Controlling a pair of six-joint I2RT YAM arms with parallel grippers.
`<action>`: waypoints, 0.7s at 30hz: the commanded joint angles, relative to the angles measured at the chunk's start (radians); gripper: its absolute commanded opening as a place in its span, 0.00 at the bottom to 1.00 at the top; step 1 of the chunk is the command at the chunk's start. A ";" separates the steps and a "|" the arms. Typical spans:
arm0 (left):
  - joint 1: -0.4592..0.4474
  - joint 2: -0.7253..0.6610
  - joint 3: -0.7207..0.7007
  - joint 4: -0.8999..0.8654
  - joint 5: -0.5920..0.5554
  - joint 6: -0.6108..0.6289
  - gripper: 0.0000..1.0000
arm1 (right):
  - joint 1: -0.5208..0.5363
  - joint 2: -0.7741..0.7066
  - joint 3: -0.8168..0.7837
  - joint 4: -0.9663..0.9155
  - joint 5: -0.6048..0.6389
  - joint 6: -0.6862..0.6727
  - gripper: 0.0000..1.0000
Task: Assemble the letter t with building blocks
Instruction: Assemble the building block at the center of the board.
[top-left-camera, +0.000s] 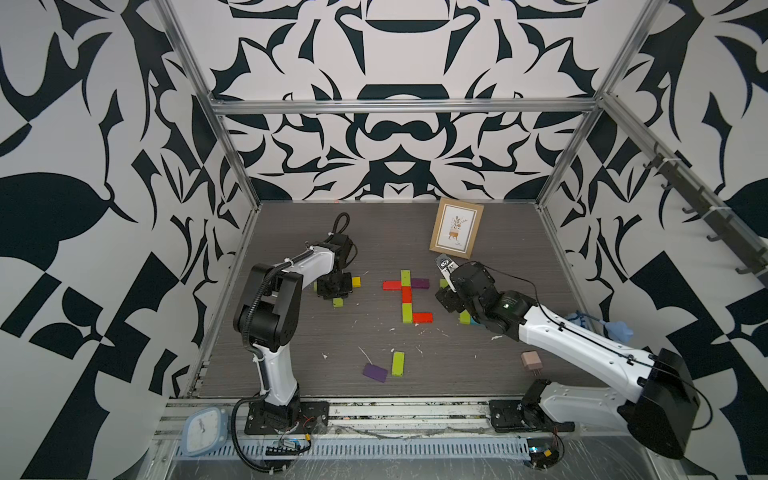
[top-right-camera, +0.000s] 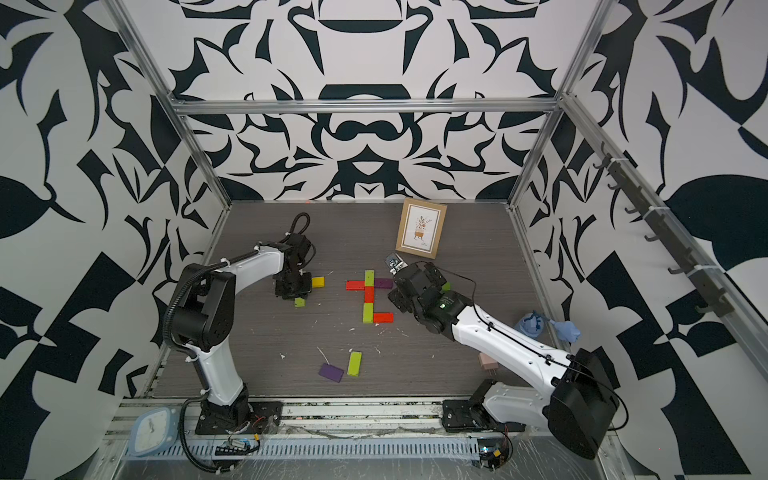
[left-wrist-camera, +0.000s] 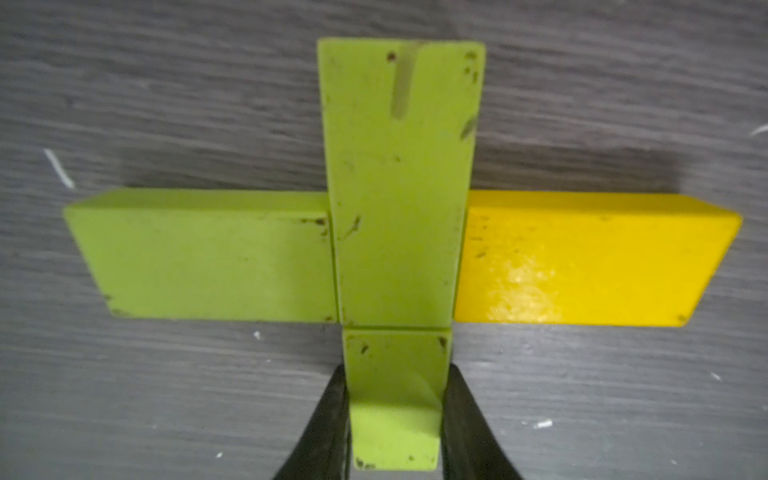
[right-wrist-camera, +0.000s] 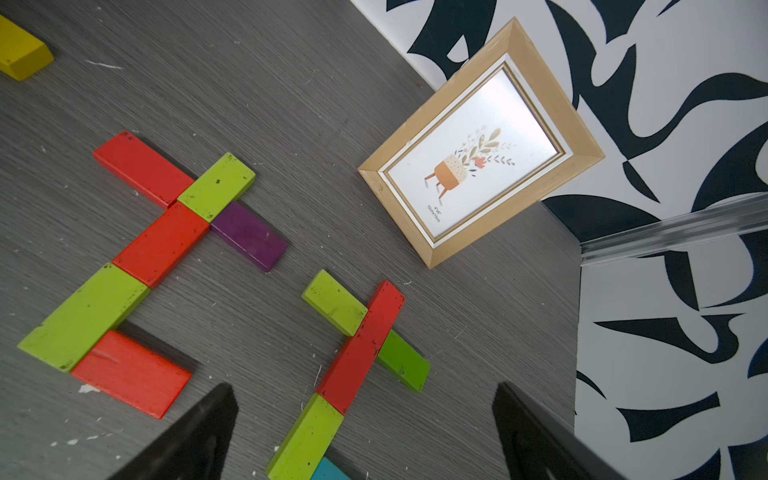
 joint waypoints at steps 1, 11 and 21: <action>0.012 0.047 0.002 0.004 -0.012 -0.003 0.28 | 0.005 -0.002 0.032 0.018 0.018 -0.005 1.00; 0.013 0.039 -0.002 -0.004 -0.025 -0.001 0.45 | 0.005 -0.004 0.033 0.018 0.014 -0.006 0.99; 0.013 -0.015 -0.032 0.028 0.019 0.010 0.64 | 0.005 -0.005 0.034 0.018 0.010 -0.008 1.00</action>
